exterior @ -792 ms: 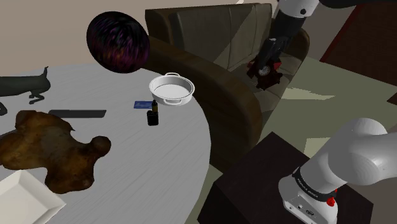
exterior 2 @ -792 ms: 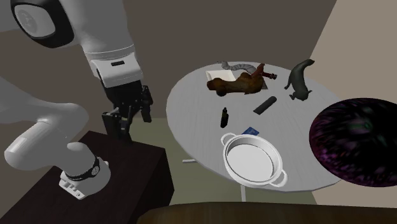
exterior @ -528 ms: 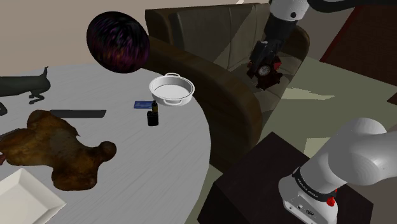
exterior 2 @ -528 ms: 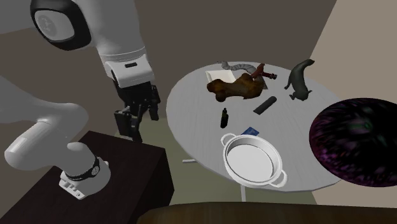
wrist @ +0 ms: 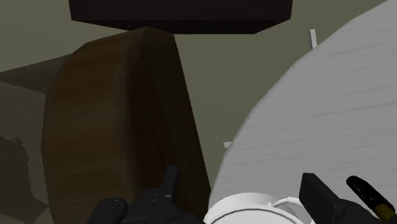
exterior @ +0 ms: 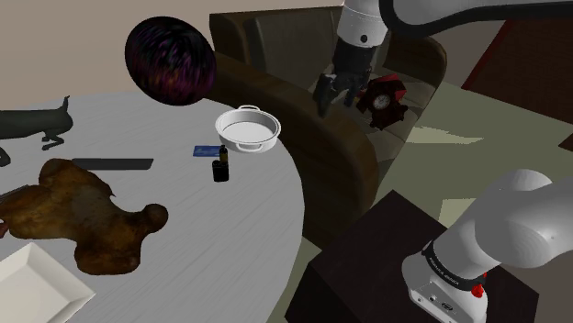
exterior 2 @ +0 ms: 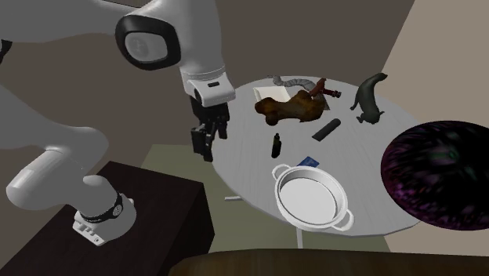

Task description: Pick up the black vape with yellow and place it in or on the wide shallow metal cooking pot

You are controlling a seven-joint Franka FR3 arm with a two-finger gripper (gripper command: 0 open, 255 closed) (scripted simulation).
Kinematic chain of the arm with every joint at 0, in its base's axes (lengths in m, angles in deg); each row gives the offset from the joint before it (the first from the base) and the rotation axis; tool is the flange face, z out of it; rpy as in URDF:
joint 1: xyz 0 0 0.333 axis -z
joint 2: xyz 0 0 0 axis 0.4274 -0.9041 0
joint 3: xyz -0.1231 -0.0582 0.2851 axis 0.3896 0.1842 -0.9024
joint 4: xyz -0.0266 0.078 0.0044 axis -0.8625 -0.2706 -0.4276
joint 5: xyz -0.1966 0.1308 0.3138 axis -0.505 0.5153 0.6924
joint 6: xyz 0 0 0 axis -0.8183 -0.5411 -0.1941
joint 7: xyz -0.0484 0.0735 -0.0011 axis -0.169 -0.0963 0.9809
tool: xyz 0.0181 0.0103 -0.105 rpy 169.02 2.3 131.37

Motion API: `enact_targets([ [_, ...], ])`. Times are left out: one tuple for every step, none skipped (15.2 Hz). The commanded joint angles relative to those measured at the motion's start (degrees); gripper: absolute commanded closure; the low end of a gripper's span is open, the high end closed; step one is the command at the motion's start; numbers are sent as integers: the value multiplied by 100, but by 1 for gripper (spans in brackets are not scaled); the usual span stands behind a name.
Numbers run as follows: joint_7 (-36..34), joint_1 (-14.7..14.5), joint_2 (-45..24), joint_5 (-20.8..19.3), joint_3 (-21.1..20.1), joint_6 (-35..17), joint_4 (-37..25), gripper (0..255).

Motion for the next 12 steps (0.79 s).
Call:
enact_targets([
  [-286,-32,-283,80,-175,-167,-98,0],
  [-428,-42,-456,102,-263,-242,-187,0],
  [-571,-51,-633,118,-350,-314,-283,0],
  [-715,-60,-815,127,-435,-384,-385,0],
  [-860,-69,-1000,128,-519,-451,-495,0],
  [-1006,-78,-1190,121,-600,-514,-613,0],
  [-1152,-87,-1384,107,-680,-574,-737,0],
  [-1301,-98,-1582,85,-756,-630,-869,0],
  [-1450,-110,-1784,54,-830,-682,-1008,0],
  [-1601,-126,-1989,16,-899,-729,-1154,0],
  [-1752,-145,-2199,-31,-965,-771,-1308,0],
  [-1905,-169,-2412,-84,-1024,-808,-1470,0],
])
